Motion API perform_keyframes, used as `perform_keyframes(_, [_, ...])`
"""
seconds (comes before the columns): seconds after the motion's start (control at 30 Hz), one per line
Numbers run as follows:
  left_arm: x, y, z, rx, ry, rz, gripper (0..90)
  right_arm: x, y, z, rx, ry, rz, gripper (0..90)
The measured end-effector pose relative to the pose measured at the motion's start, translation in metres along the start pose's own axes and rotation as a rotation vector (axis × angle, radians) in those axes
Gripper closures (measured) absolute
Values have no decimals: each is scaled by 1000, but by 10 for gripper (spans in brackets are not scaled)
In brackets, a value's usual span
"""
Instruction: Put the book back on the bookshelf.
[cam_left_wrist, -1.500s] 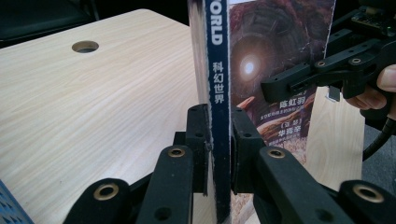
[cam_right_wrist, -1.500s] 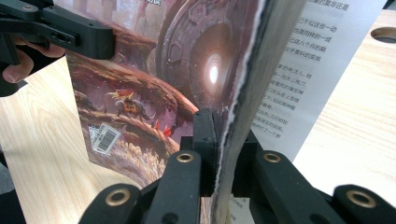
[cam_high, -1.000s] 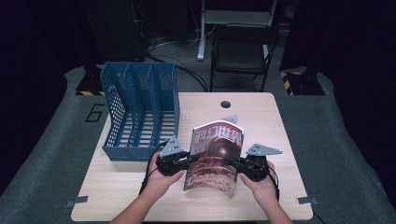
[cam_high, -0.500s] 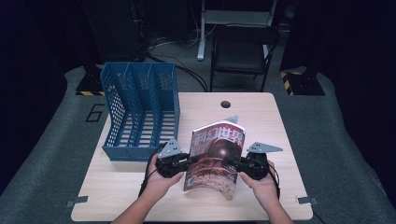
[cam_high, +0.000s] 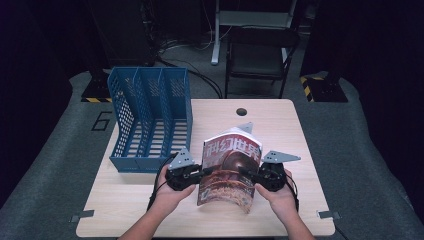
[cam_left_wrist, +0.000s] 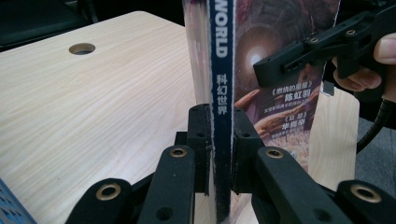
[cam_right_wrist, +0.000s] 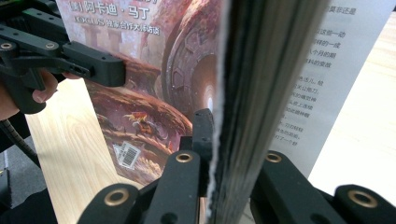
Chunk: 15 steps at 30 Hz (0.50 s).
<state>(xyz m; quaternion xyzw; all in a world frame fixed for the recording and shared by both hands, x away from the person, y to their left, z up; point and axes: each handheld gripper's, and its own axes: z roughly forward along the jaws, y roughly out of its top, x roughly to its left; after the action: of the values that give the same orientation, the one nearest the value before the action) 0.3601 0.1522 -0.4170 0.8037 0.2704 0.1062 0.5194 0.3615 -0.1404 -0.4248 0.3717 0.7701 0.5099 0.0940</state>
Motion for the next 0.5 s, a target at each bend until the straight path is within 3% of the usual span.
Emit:
perform_keyframes(0.27, [-1,0,1,-4,14,3,817,5,3,-3,-36,-35,-64,844])
perform_keyframes(0.37, [-2,-1,1,-13,12,-13,816,6,2,-4,-43,-33,-71,843])
perform_keyframes(0.5, [-3,-1,0,-9,7,-7,815,6,0,-5,-52,-26,-67,841])
